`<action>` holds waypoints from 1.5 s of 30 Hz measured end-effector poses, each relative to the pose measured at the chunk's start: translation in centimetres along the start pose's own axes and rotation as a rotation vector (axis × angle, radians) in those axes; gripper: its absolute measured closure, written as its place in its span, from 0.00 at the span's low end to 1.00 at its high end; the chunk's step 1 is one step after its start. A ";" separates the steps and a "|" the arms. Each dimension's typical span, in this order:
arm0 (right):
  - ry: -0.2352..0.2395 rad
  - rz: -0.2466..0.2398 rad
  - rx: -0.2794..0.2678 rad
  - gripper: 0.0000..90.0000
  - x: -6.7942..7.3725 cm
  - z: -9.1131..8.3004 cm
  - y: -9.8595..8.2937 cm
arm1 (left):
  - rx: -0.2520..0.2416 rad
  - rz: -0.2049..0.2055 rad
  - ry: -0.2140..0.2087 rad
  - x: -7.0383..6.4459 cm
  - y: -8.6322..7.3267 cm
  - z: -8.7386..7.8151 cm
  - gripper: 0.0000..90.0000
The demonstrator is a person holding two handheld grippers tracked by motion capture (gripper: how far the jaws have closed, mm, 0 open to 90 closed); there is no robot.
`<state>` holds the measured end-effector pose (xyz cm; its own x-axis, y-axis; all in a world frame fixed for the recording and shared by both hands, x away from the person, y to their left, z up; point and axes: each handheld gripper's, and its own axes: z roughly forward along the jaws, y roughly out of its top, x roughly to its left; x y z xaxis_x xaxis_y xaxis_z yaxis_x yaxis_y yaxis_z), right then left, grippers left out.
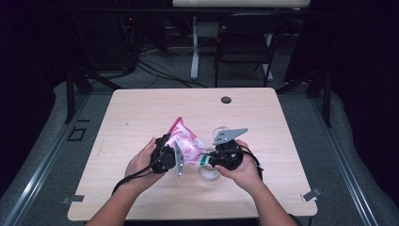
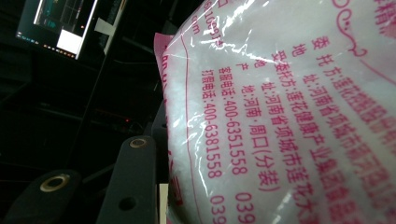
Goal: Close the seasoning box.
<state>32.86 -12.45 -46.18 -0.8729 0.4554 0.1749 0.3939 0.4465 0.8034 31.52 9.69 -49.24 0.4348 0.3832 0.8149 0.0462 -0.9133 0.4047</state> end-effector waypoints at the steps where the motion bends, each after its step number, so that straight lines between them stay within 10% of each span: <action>1: -0.002 0.000 -0.001 1.00 0.0 0.0 0.0 | -0.001 0.005 0.002 0.0 0.0 0.0 0.67; 45: -0.029 0.025 -0.004 1.00 -1.2 -0.3 -0.7 | -0.027 0.142 0.155 0.4 1.8 -0.3 0.69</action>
<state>33.54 -13.51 -46.79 -0.8542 0.4885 0.1781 0.4142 0.4321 0.8011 31.53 8.19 -48.06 0.2917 0.2698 0.9177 -0.0302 -0.9563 0.2907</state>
